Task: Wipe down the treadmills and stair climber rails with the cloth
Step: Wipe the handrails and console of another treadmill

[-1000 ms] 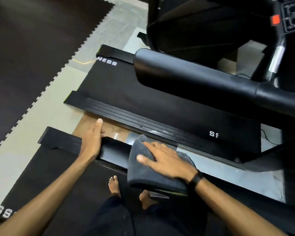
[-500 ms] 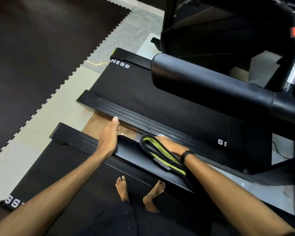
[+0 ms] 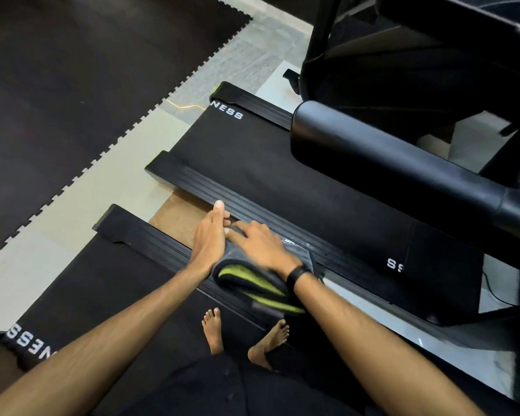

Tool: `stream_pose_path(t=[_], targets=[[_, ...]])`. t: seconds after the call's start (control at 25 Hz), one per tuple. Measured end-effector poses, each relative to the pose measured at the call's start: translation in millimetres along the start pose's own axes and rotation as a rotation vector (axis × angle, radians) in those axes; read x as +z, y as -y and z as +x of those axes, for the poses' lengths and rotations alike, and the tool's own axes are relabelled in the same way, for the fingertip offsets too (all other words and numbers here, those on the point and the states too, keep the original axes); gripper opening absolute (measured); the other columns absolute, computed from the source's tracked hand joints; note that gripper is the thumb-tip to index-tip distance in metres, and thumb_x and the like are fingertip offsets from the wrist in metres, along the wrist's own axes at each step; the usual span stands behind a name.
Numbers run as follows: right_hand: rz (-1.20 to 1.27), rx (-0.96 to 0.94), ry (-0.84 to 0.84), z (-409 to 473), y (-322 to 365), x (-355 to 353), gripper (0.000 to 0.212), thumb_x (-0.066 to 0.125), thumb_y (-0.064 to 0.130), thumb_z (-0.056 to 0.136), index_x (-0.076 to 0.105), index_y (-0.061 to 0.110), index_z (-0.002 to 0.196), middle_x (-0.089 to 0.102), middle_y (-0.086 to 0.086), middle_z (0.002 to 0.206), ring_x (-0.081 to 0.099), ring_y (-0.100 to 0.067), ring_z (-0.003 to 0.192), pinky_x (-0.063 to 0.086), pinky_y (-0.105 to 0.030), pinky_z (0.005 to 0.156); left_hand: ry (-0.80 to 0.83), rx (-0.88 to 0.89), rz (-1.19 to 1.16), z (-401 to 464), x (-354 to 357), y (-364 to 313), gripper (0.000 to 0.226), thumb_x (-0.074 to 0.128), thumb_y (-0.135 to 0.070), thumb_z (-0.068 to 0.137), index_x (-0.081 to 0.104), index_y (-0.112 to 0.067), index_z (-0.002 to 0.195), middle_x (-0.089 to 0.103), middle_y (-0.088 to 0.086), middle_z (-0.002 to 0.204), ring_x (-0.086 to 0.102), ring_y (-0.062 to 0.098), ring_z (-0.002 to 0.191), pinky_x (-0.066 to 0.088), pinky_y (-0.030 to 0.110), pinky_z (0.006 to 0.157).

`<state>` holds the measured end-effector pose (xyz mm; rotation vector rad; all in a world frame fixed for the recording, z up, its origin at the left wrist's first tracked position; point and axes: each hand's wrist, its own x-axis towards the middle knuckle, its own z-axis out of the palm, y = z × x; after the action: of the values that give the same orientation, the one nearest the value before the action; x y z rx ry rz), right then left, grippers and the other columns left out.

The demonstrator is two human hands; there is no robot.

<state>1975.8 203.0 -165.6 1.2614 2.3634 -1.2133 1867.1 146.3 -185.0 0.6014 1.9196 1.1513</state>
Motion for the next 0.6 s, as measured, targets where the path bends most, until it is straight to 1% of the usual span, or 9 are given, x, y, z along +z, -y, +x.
stream_pose_path(t=[0.08, 0.16, 0.2, 0.24, 0.32, 0.4, 0.44, 0.52, 0.6], targets=[[0.292, 0.084, 0.137, 10, -25, -14, 0.046, 0.041, 0.05, 0.104, 0.064, 0.018, 0.129, 0.063, -0.008, 0.129, 0.056, -0.027, 0.12, 0.041, -0.04, 0.105, 0.014, 0.005, -0.009, -1, 1, 1, 0.059, 0.023, -0.055, 0.105, 0.065, -0.013, 0.107, 0.067, 0.003, 0.102, 0.062, 0.022, 0.104, 0.047, 0.04, 0.096], [0.42, 0.214, 0.136, -12, -62, -22, 0.041, 0.038, 0.025, 0.109, 0.056, 0.0, 0.135, 0.057, -0.021, 0.138, 0.053, -0.028, 0.126, 0.04, -0.03, 0.102, 0.026, 0.021, -0.017, -2, 2, 3, 0.058, 0.024, -0.056, 0.104, 0.064, -0.014, 0.108, 0.066, 0.002, 0.101, 0.062, 0.023, 0.104, 0.047, 0.039, 0.097], [0.413, 0.235, 0.122, -30, -78, -25, 0.042, 0.036, 0.019, 0.109, 0.049, -0.007, 0.139, 0.052, -0.023, 0.142, 0.048, -0.03, 0.132, 0.036, -0.03, 0.103, 0.026, 0.023, -0.023, -3, 2, 3, 0.056, 0.025, -0.055, 0.103, 0.063, -0.014, 0.108, 0.066, 0.001, 0.1, 0.062, 0.022, 0.103, 0.047, 0.038, 0.096], [0.354, 0.233, 0.112, -49, -92, -29, 0.044, 0.038, 0.023, 0.108, 0.048, -0.006, 0.14, 0.052, -0.02, 0.141, 0.047, -0.028, 0.135, 0.035, -0.031, 0.104, 0.025, 0.02, -0.032, -2, 3, 3, 0.056, 0.025, -0.055, 0.103, 0.063, -0.014, 0.108, 0.065, 0.0, 0.099, 0.062, 0.021, 0.102, 0.047, 0.037, 0.097], [0.103, 0.208, 0.116, -83, -107, -35, 0.053, 0.037, 0.051, 0.104, 0.053, 0.013, 0.139, 0.058, -0.005, 0.134, 0.05, -0.023, 0.13, 0.038, -0.037, 0.105, 0.004, 0.016, -0.061, -1, 4, 4, 0.058, 0.027, -0.054, 0.103, 0.064, -0.01, 0.111, 0.066, 0.003, 0.101, 0.062, 0.021, 0.101, 0.047, 0.039, 0.099], [-0.202, 0.241, -0.017, -105, -96, -26, 0.072, 0.016, 0.075, 0.094, 0.05, 0.026, 0.133, 0.056, 0.0, 0.126, 0.048, -0.023, 0.122, 0.037, -0.043, 0.103, -0.032, 0.018, -0.083, -1, 5, 4, 0.06, 0.028, -0.052, 0.104, 0.065, -0.006, 0.112, 0.067, 0.006, 0.103, 0.062, 0.021, 0.102, 0.048, 0.041, 0.1], [-0.318, 0.203, -0.12, -108, -83, -17, 0.076, 0.008, 0.078, 0.091, 0.05, 0.026, 0.129, 0.055, 0.0, 0.12, 0.047, -0.024, 0.116, 0.038, -0.046, 0.099, -0.041, 0.021, -0.083, -1, 5, 4, 0.059, 0.028, -0.051, 0.105, 0.065, -0.006, 0.111, 0.067, 0.007, 0.103, 0.062, 0.021, 0.101, 0.048, 0.042, 0.1], [-0.419, 0.102, -0.234, -90, -49, 3, 0.069, 0.007, 0.073, 0.092, 0.051, 0.025, 0.117, 0.053, 0.0, 0.111, 0.047, -0.025, 0.106, 0.039, -0.048, 0.091, -0.05, 0.031, -0.075, -1, 4, 4, 0.058, 0.027, -0.05, 0.106, 0.066, -0.007, 0.109, 0.068, 0.007, 0.103, 0.063, 0.021, 0.101, 0.048, 0.044, 0.099], [-0.325, 0.048, -0.229, -49, -18, 10, 0.061, 0.015, 0.069, 0.095, 0.051, 0.024, 0.114, 0.054, -0.002, 0.113, 0.047, -0.027, 0.107, 0.039, -0.05, 0.092, -0.057, 0.023, -0.054, -1, 3, 2, 0.058, 0.027, -0.05, 0.106, 0.067, -0.009, 0.107, 0.069, 0.006, 0.102, 0.063, 0.022, 0.102, 0.049, 0.044, 0.097]])
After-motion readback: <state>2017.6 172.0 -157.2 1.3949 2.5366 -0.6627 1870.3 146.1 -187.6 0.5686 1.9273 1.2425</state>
